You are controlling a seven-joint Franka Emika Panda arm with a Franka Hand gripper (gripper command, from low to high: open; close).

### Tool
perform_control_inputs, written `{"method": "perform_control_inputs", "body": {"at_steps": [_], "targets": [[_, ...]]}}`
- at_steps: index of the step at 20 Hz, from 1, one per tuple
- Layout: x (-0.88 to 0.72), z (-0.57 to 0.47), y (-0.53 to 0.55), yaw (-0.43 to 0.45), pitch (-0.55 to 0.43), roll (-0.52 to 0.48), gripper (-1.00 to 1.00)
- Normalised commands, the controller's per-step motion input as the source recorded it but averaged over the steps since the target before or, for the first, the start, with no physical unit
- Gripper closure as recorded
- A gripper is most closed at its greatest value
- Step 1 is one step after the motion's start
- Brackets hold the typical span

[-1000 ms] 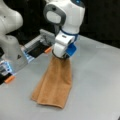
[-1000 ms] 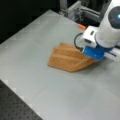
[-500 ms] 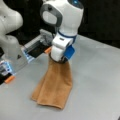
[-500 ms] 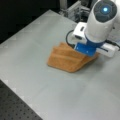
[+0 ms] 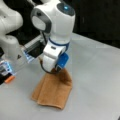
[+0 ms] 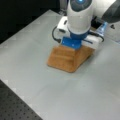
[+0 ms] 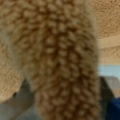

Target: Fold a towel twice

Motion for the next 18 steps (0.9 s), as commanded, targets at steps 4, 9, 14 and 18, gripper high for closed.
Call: {"method": "perform_control_inputs", "body": {"at_steps": [4, 9, 14, 18], "targets": [[0.46, -0.05, -0.25, 0.199, 0.076, -0.024, 1.0], [0.4, -0.03, -0.14, 0.212, 0.041, -0.028, 1.0], [0.36, -0.07, -0.18, 0.26, -0.039, 0.006, 1.0], [0.28, 0.0, -0.23, 0.26, -0.009, -0.027, 1.0]]}}
